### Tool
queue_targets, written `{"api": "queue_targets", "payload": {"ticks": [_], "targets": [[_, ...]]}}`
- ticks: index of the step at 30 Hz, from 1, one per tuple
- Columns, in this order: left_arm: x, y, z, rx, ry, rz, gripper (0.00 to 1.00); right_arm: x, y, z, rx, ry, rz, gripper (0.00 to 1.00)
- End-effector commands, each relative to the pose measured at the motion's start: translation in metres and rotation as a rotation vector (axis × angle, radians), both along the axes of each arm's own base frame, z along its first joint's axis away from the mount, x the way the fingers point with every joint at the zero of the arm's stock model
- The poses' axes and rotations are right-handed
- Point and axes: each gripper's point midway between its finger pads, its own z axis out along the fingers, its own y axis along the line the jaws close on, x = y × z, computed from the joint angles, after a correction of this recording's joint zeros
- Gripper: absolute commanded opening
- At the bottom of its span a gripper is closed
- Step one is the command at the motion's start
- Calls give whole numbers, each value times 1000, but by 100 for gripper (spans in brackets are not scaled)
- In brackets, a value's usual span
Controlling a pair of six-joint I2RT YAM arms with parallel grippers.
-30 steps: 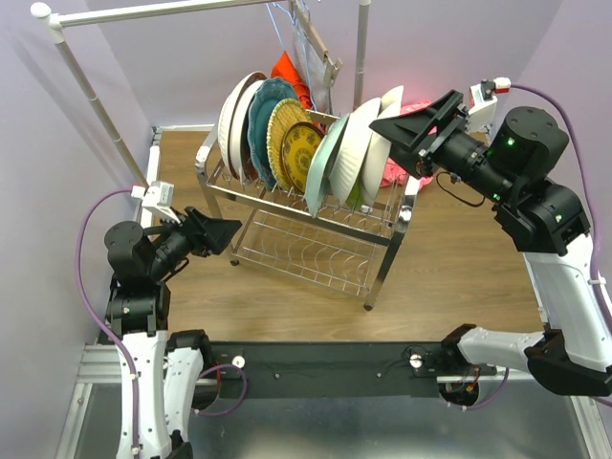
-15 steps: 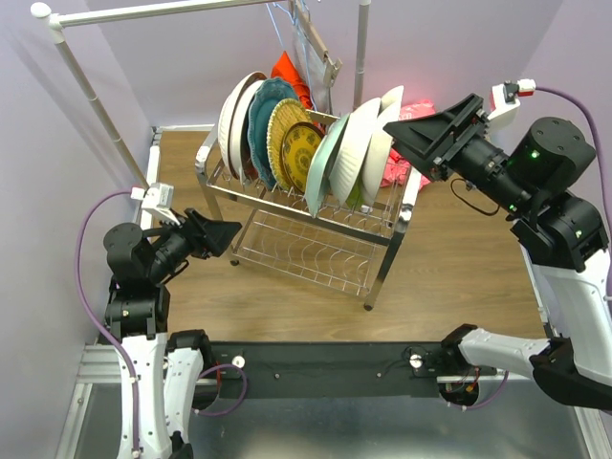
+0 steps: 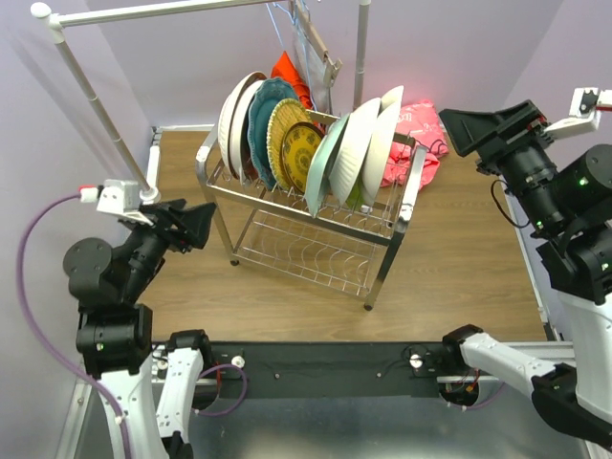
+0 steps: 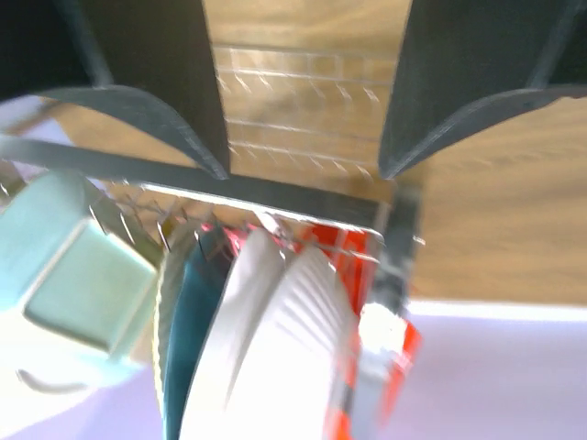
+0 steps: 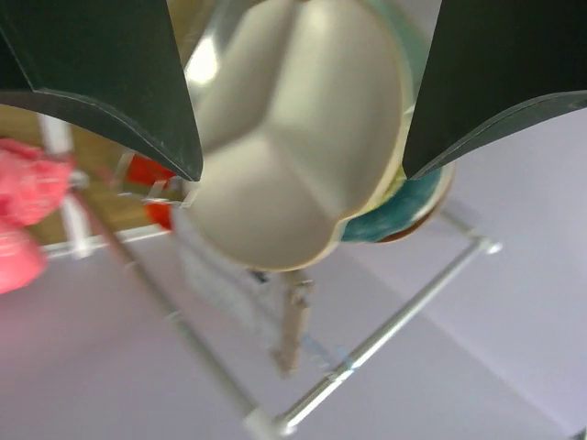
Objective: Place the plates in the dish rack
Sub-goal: Insert the plate into the dish rack
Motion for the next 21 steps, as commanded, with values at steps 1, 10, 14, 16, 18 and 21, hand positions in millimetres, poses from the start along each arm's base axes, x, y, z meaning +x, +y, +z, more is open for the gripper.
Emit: {"api": "queue_targets", "payload": {"ticks": [1, 10, 14, 16, 18, 21], "targets": [[-9, 46, 20, 80, -58, 283, 80, 33, -65, -40, -257, -15, -354, 100], [-3, 106, 45, 24, -73, 631, 88, 75, -102, -122, -612, 163, -555, 100], [2, 106, 55, -33, -123, 635, 88, 90, -111, -147, -679, 230, -554, 100], [4, 103, 54, -23, -124, 612, 88, 95, -126, -162, -676, 296, -554, 100], [5, 105, 51, 8, -115, 621, 88, 103, -138, -183, -670, 375, -528, 100], [5, 109, 47, 55, -107, 634, 88, 118, -178, -212, -625, 494, -524, 100]]}}
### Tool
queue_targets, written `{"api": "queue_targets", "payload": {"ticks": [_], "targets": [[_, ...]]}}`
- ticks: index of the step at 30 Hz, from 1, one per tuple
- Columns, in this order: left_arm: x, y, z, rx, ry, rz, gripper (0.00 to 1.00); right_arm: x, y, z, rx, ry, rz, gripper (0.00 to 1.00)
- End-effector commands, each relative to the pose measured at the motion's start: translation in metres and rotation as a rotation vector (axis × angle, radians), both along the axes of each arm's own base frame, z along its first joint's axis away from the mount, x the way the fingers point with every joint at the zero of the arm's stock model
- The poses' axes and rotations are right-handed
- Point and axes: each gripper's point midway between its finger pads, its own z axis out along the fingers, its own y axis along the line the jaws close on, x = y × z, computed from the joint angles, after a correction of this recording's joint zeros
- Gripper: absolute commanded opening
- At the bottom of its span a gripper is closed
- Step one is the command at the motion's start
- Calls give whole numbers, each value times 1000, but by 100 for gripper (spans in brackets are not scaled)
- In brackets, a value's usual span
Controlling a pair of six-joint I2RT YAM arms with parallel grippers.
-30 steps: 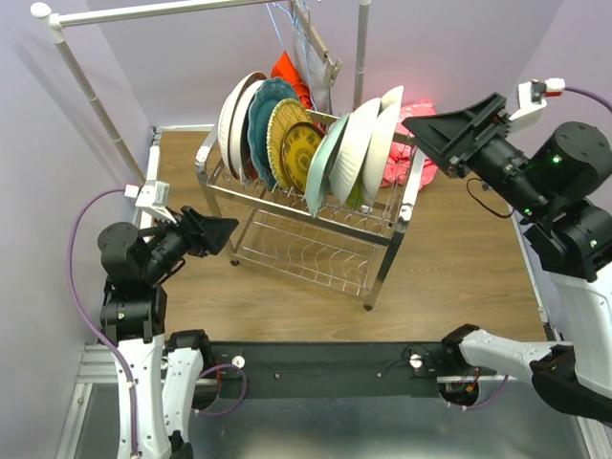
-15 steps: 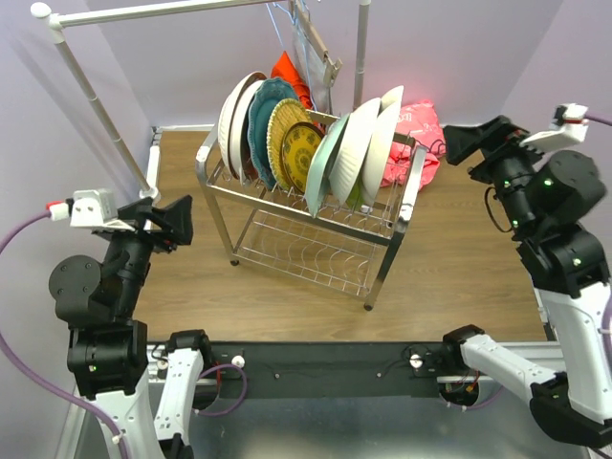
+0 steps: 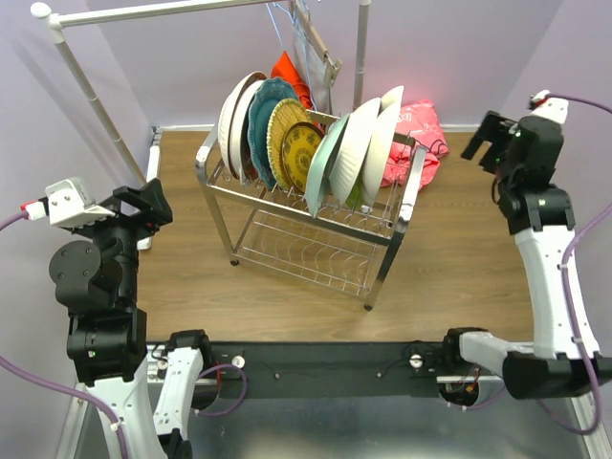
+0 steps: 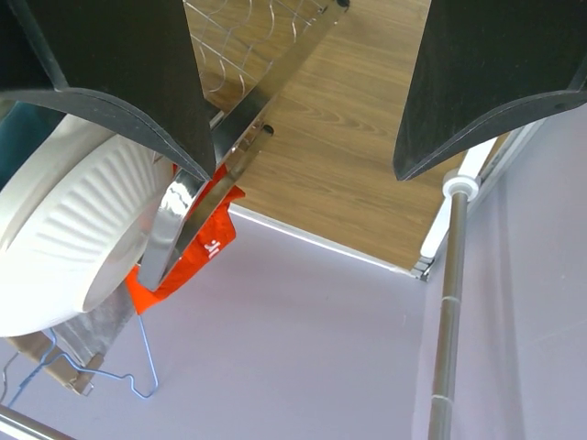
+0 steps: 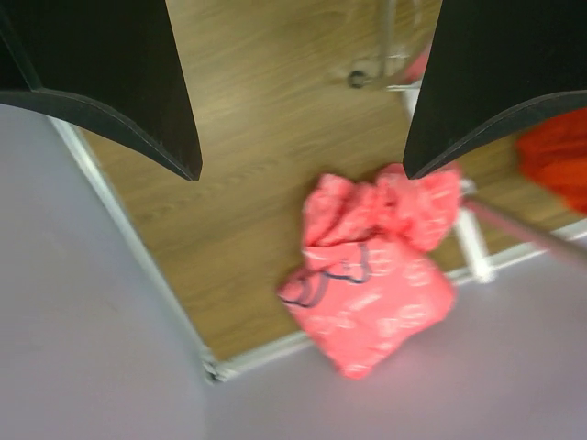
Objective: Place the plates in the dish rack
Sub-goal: Insert the plate into the dish rack
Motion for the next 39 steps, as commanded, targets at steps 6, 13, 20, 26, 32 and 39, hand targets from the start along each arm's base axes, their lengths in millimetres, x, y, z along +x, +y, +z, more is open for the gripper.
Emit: {"api": "queue_targets", "payload": {"ticks": [6, 13, 20, 26, 32, 39], "targets": [[3, 18, -12, 75, 54, 86, 88, 30, -58, -93, -29, 325, 97, 100], [4, 19, -29, 21, 91, 101, 88, 28, -97, -87, -90, 339, -125, 100], [14, 17, -29, 9, 106, 84, 88, 17, -115, -69, -100, 290, -259, 100], [15, 16, -31, 11, 112, 75, 88, 8, -108, -68, -106, 262, -218, 100], [13, 15, -34, 11, 117, 72, 88, 5, -106, -69, -93, 255, -223, 100], [18, 12, -39, 2, 124, 52, 88, 1, -105, -72, -93, 257, -221, 100]]}}
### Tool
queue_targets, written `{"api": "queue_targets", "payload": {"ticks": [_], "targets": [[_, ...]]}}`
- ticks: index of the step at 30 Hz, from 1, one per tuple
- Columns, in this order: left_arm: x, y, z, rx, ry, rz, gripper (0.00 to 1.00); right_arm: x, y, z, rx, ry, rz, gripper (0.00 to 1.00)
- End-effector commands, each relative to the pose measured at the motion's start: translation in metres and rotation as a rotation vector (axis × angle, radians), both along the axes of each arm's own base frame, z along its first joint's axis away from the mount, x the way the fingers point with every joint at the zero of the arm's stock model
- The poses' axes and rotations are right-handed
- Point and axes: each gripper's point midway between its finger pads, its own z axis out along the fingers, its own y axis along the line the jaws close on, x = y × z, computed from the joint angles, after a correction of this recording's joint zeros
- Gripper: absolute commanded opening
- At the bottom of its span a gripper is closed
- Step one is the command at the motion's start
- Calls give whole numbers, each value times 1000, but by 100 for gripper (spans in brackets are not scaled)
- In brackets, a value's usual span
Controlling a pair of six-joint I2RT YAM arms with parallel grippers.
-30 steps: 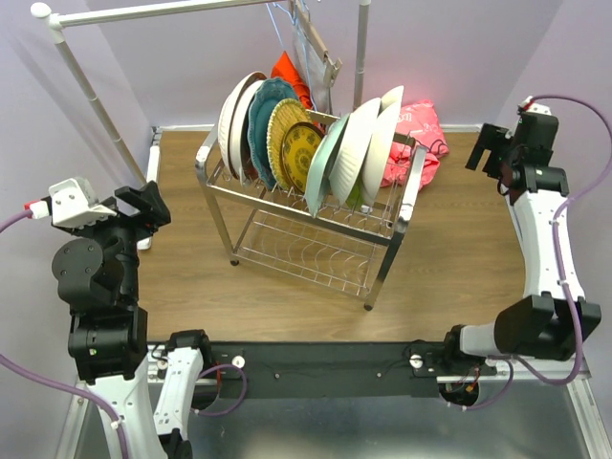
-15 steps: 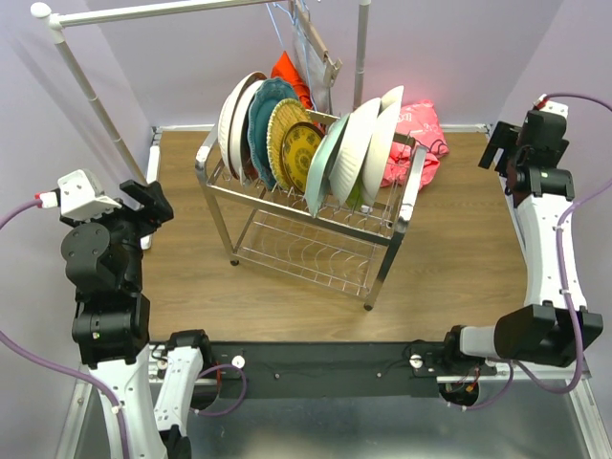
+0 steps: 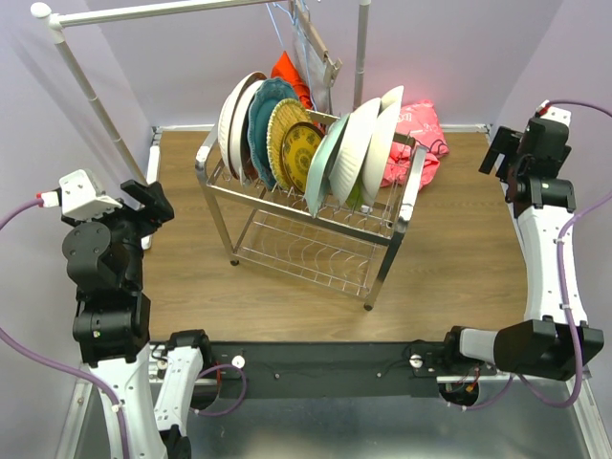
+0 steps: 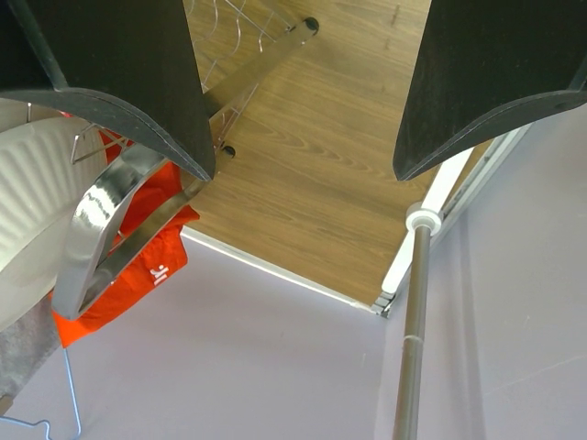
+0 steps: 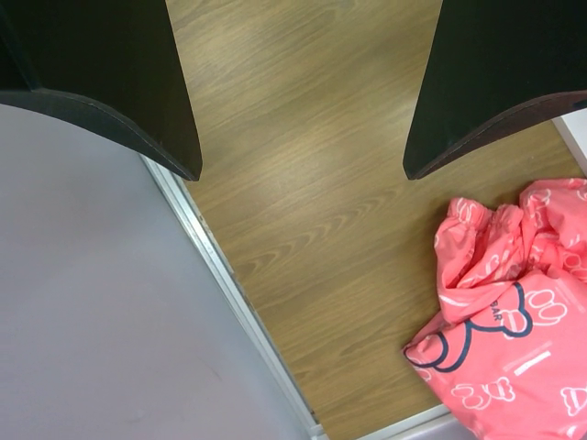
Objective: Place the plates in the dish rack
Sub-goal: Insert the plate into the dish rack
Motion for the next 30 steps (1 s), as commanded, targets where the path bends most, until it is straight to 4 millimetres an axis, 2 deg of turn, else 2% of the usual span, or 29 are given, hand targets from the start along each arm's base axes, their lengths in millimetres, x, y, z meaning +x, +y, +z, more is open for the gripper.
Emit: {"api": "queue_targets", "payload": {"ticks": [1, 18, 30], "targets": [[1, -4, -6, -17, 5, -21, 88, -6, -4, 4, -8, -26, -26, 100], [0, -4, -9, -17, 13, -20, 88, -5, -7, -5, -13, -8, -37, 100], [3, -4, -7, -18, 10, -21, 88, -2, -8, -5, -10, -20, -45, 100]]}}
